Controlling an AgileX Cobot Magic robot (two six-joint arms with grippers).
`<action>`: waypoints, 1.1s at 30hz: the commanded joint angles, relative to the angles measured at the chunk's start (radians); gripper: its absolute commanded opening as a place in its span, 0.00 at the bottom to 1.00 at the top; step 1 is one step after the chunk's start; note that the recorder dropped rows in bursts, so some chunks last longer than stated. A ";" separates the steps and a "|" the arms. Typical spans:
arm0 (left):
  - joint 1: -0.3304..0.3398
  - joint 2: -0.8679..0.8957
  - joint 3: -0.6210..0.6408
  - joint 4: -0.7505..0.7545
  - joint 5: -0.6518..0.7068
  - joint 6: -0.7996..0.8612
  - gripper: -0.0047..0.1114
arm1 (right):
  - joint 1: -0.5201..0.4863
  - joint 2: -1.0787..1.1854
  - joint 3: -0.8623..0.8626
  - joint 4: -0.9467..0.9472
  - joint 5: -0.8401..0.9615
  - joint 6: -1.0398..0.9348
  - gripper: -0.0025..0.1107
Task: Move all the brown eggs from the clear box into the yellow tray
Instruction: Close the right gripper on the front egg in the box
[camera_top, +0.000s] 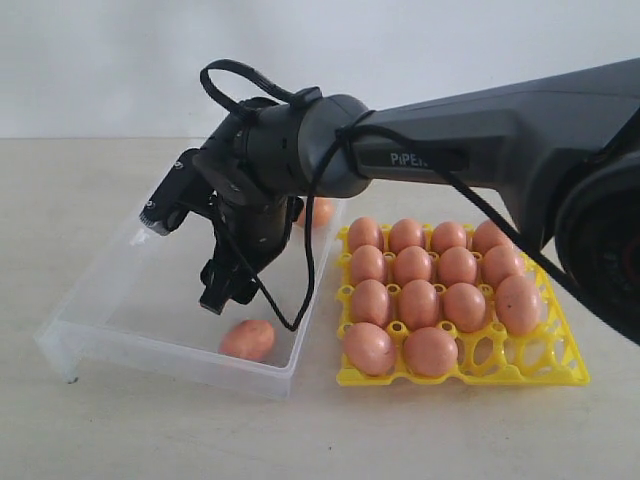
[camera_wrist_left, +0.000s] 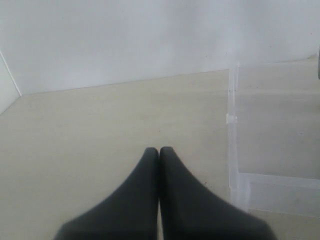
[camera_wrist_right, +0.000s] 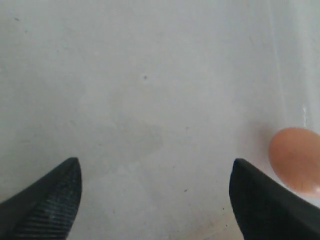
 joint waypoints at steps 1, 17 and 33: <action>-0.001 -0.002 0.003 -0.007 -0.008 -0.009 0.00 | -0.003 -0.017 0.003 0.057 0.001 -0.061 0.70; -0.001 -0.002 0.003 -0.007 -0.008 -0.009 0.00 | -0.003 -0.143 0.003 0.397 0.394 -0.342 0.36; -0.001 -0.002 0.003 -0.007 -0.008 -0.009 0.00 | -0.003 -0.063 0.003 0.392 0.299 0.193 0.65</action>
